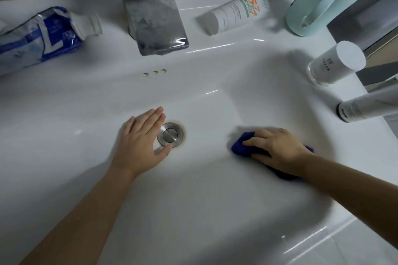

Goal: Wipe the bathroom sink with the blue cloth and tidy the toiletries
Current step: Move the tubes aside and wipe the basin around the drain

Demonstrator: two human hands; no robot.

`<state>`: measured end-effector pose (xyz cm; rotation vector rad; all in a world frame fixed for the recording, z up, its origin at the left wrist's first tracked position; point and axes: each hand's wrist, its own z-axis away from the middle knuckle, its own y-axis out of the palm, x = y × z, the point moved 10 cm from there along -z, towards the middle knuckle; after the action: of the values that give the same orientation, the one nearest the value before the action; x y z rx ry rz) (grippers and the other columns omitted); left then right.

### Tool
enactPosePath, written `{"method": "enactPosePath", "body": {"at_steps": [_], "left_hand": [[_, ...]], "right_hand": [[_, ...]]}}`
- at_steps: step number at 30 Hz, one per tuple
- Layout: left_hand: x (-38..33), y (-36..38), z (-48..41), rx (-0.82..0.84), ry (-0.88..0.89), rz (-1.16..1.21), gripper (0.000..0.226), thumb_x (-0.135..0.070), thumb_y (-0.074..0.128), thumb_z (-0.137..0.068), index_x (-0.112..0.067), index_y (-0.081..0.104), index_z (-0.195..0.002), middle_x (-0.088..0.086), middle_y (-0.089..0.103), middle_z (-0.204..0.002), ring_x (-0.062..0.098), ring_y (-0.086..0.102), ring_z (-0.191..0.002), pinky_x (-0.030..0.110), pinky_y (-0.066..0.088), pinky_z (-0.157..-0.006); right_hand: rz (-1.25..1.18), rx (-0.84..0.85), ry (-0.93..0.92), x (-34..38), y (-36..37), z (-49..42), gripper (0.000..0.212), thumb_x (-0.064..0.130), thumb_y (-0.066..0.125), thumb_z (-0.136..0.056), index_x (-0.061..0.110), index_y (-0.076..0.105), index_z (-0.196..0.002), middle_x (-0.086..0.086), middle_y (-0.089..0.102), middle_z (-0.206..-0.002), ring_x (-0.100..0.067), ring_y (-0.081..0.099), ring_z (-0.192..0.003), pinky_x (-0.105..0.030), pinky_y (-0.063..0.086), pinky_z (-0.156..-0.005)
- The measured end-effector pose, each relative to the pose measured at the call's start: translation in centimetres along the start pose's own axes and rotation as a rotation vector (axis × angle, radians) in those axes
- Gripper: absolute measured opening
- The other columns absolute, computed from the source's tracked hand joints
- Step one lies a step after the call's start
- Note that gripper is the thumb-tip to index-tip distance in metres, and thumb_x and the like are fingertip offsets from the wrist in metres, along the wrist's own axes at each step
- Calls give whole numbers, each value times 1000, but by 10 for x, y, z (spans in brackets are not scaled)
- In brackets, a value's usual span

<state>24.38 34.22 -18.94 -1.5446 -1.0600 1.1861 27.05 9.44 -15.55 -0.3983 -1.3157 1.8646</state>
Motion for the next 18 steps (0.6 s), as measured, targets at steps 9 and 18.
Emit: {"method": "enactPosePath", "body": {"at_steps": [9, 18], "left_hand": [[-3, -2, 1, -5, 16, -24, 64, -50, 46, -79, -9, 54, -128, 1, 44, -142, 13, 39, -129, 37, 33, -98], [-2, 3, 1, 17, 29, -29, 66, -51, 43, -80, -9, 52, -130, 1, 42, -144, 14, 38, -130, 35, 31, -98]], "right_hand": [[-14, 131, 219, -16, 2, 23, 36, 41, 50, -89, 36, 52, -125, 10, 52, -114, -15, 49, -108, -27, 37, -88], [-159, 396, 279, -25, 5, 61, 32, 42, 54, -87, 40, 52, -119, 23, 46, -91, -6, 49, -91, -21, 37, -81]]}}
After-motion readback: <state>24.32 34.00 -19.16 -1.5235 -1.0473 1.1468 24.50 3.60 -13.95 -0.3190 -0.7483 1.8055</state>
